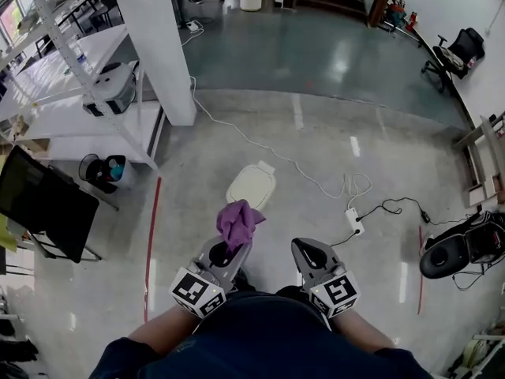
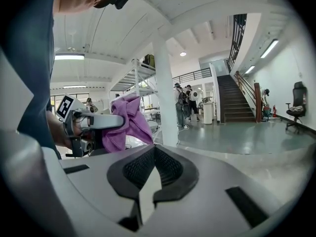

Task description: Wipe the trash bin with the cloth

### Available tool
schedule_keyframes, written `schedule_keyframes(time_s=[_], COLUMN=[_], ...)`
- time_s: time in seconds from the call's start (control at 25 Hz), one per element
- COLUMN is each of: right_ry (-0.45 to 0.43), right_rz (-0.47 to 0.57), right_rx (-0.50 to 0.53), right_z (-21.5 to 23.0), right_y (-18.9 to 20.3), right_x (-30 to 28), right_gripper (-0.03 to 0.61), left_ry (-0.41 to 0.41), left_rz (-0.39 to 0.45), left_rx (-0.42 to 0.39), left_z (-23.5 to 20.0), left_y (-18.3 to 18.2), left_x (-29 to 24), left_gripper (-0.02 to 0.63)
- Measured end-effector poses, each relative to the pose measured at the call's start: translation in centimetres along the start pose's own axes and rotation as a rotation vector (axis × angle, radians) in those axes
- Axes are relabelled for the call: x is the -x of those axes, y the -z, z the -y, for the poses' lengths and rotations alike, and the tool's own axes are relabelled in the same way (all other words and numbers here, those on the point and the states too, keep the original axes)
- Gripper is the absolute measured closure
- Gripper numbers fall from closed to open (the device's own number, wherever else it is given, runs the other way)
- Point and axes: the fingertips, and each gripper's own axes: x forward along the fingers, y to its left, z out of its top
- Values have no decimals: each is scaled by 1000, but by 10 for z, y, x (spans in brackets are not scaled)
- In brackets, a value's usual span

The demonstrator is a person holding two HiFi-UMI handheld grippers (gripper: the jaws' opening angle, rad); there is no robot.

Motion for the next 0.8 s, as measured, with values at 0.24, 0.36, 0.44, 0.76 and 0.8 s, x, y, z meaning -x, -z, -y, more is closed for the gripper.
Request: schedule_keyframes(time_s=[0.24, 0.36, 0.44, 0.76, 0.8], right_ry=[-38, -93, -150, -305, -319], right_rz=[-17, -28, -31, -29, -35], right_rx=[2, -1, 20, 38, 43], right_z=[23, 40, 52, 100, 104], right_y=[-11, -12, -9, -11, -9], right_x=[-33, -48, -56, -74, -74], right_gripper=[568, 568, 568, 568, 568], left_ry=[-58, -117, -170, -331, -345], left_rz=[-10, -10, -5, 8, 8], left_rx=[27, 35, 42, 55, 55], left_z=[-34, -44, -47, -46, -47], left_y=[-5, -4, 0, 12, 13], left_x=[-21, -37, -48, -91, -95], left_gripper=[560, 560, 560, 560, 560])
